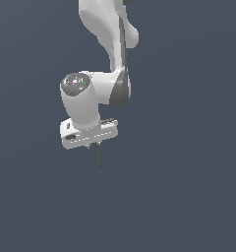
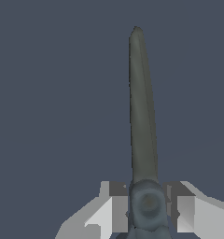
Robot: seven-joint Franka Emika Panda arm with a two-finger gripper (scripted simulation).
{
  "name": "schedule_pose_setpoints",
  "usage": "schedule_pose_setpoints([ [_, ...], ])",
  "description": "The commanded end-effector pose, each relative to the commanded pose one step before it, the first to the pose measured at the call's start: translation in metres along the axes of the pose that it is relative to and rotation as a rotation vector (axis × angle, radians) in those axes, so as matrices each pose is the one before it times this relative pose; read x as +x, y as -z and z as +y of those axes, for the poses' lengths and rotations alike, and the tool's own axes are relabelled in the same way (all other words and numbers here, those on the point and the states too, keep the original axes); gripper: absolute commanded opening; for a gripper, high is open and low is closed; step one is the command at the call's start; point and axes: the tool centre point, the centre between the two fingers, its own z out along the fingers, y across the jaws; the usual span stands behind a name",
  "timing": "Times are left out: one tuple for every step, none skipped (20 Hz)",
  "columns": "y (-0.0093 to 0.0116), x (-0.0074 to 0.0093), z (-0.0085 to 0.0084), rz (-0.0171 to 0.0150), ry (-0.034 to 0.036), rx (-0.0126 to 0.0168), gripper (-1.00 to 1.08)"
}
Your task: Pick up the object and move it to a goal position.
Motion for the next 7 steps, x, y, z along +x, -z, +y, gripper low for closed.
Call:
schedule_pose_setpoints([
  [0.00532, 0.00373, 0.00524, -0.00033, 0.00043, -0.00023, -1.0],
  [0.0013, 0.00098, 0.00139, 0.0, 0.0, 0.0, -1.0],
  [0.00105, 0.0008, 0.00113, 0.0, 0.0, 0.0, -1.0],
  [0.0008, 0.00062, 0.00087, 0.0, 0.0, 0.0, -1.0],
  [0.00057, 0.00044, 0.00061, 0.0, 0.0, 0.0, -1.0],
  [0.00034, 0.00027, 0.00037, 0.0, 0.0, 0.0, -1.0],
  [0.00011, 0.00009, 0.00012, 0.0, 0.0, 0.0, -1.0],
])
